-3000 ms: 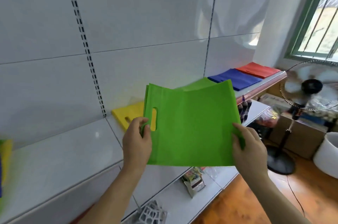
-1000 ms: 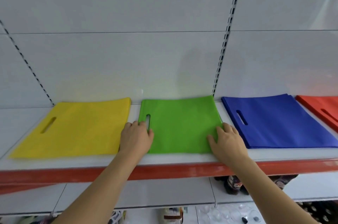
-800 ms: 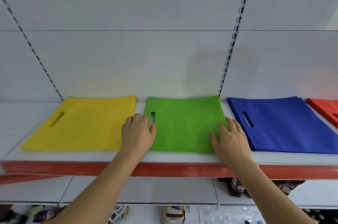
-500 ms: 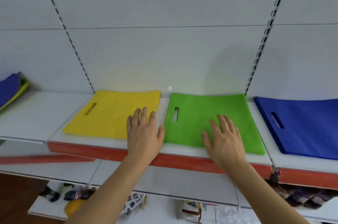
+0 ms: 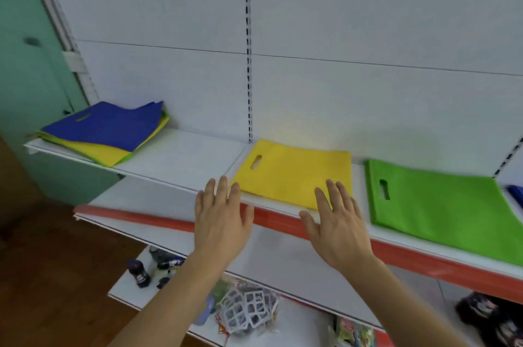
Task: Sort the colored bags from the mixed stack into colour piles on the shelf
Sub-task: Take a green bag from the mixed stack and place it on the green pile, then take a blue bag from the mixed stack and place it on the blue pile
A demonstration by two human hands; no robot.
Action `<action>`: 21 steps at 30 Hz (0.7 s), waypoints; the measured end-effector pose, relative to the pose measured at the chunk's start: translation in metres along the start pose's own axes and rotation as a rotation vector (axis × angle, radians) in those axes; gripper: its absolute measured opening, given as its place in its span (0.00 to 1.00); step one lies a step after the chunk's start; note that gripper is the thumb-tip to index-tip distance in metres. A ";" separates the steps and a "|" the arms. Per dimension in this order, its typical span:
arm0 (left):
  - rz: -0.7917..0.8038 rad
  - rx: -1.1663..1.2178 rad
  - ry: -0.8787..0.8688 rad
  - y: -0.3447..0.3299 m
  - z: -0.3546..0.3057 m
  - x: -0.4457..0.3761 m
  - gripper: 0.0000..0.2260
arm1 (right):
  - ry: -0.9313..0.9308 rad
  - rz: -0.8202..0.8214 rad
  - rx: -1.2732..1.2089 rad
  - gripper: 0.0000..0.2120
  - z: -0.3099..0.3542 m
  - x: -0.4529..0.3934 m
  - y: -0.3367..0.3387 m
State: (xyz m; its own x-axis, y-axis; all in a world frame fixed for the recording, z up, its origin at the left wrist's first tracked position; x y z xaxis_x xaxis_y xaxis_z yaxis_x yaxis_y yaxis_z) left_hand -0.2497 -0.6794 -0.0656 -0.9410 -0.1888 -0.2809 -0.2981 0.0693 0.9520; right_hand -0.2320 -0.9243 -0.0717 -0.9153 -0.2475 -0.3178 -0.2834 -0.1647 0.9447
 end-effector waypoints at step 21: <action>0.021 -0.126 0.312 0.008 0.350 -0.087 0.31 | 0.313 0.049 -0.163 0.36 0.363 -0.204 -0.103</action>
State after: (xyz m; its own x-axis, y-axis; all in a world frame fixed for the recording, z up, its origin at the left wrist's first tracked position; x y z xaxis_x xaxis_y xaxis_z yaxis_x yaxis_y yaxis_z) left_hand -0.2259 -0.3192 -0.0762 -0.8467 -0.4804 -0.2286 -0.2385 -0.0413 0.9703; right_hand -0.1198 -0.5107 -0.0751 -0.7874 -0.5355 -0.3054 -0.1685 -0.2897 0.9422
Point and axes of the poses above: each hand's wrist, its own x-axis away from the middle knuckle, its own y-axis out of the back of the hand, z = x × y, the point moved 7 cm from there along -x, towards the middle knuckle, and after that the axes turned 5 degrees about y, right-handed, at the moved point
